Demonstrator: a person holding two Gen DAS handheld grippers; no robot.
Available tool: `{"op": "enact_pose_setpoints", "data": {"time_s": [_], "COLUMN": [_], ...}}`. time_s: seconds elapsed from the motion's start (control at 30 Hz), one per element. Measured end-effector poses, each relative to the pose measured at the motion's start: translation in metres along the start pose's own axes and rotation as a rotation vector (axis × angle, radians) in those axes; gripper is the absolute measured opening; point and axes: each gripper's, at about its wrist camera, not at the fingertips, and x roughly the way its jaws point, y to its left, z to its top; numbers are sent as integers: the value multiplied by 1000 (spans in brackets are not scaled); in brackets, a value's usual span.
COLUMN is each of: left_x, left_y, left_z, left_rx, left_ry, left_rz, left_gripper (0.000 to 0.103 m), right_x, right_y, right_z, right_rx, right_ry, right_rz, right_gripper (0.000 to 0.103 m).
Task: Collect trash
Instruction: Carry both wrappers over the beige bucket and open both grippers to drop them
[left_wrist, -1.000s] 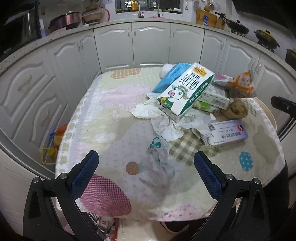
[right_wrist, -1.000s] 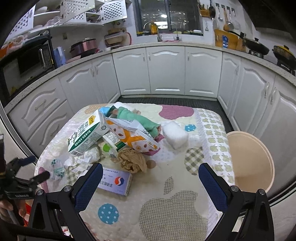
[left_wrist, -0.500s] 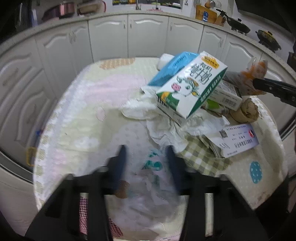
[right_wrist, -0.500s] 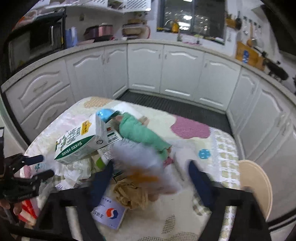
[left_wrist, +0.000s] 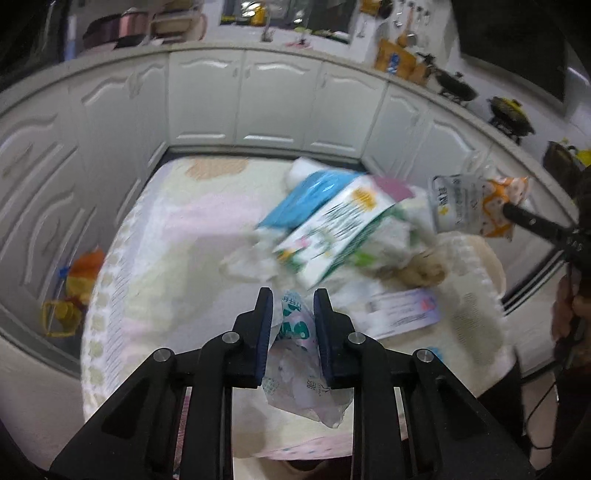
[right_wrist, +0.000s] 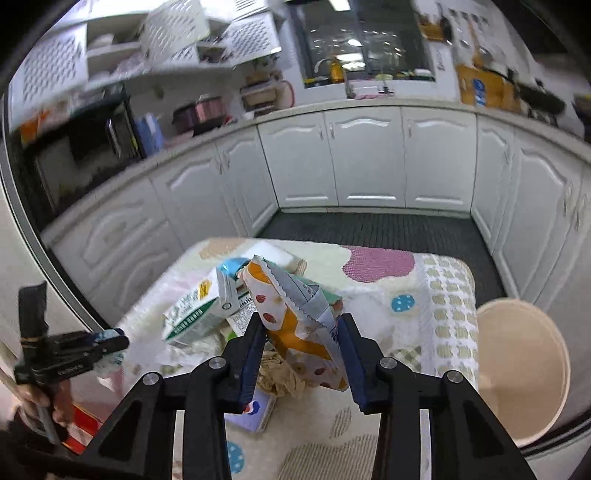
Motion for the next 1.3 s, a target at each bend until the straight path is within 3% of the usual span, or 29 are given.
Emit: {"op": "enact_pose_setpoints", "data": {"time_s": [0.1, 0.23, 0.47, 0.67, 0.83, 0.9, 1.0, 1.03, 1.07, 1.3], "left_x": [-2, 16, 55, 107, 153, 172, 196, 204, 211, 217], "left_y": [-30, -80, -180, -262, -310, -322, -336, -339, -342, -338], "left_z": [12, 33, 65, 83, 94, 95, 96, 97, 97, 97], "left_rx": [30, 37, 149, 213, 206, 195, 204, 200, 193, 163], "left_ry": [-3, 30, 68, 96, 116, 124, 106, 101, 104, 106], "left_rz": [-76, -235, -319, -343, -348, -355, -319, -318, -319, -311], "left_gripper": [20, 20, 20, 20, 21, 25, 51, 59, 59, 59], "right_x": [-17, -37, -65, -73, -56, -49, -40, -36, -35, -32], "right_y": [-19, -43, -91, -148, -195, -205, -221, -225, -229, -232], "right_z": [-1, -4, -12, -25, -37, -40, -47, -50, -52, -68], "right_rx": [43, 94, 141, 226, 312, 330, 366, 379, 386, 406], "right_ry": [-26, -54, -86, -70, -7, 5, 17, 28, 35, 62], "right_rz": [-41, -113, -288, -430, -468, -478, -491, -506, -515, -504], "right_gripper": [39, 39, 39, 39, 39, 39, 42, 50, 56, 62]}}
